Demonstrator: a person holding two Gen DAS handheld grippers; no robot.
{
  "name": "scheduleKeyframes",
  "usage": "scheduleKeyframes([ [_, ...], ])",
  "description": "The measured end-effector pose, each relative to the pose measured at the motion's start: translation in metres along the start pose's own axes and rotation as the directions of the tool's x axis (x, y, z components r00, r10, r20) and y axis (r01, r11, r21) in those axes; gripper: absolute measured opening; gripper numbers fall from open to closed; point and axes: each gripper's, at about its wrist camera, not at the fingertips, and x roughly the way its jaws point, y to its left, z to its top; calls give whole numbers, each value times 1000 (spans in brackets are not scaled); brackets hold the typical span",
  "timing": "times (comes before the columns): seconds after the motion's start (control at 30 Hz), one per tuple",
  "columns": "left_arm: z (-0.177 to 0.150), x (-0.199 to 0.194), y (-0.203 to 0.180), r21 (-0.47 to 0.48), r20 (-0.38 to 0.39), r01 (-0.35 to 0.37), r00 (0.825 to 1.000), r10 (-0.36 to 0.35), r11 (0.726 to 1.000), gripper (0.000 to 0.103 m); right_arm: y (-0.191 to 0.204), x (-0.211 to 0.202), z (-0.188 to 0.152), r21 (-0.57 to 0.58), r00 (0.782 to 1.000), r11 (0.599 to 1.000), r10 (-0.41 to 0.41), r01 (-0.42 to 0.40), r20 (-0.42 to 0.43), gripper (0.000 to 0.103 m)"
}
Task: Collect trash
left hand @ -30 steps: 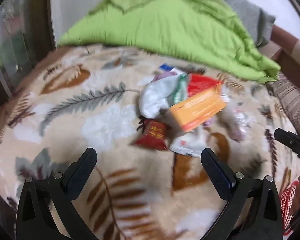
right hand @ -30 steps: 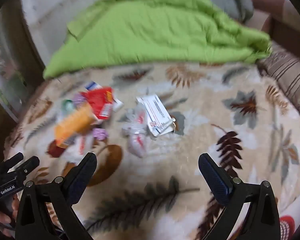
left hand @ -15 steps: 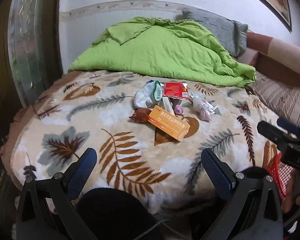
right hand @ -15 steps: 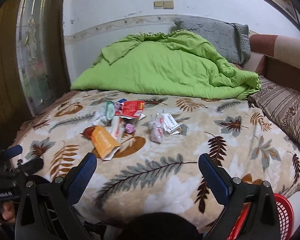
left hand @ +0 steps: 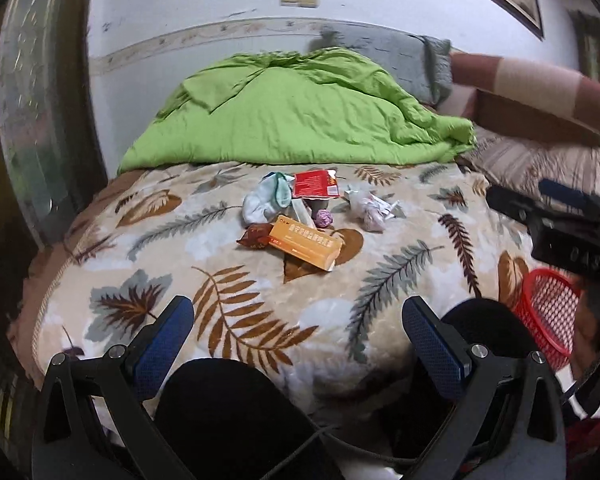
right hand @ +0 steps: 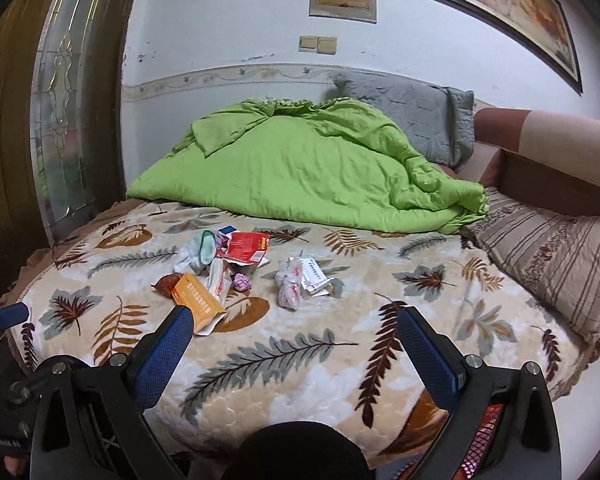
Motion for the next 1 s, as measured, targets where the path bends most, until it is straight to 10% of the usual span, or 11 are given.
scheduleKeyframes([
  [1.0,22,-19,20,-101,69,-119,990,126,988,103,14,-17,-3,-25,997,1000,3,-4,-71,103],
])
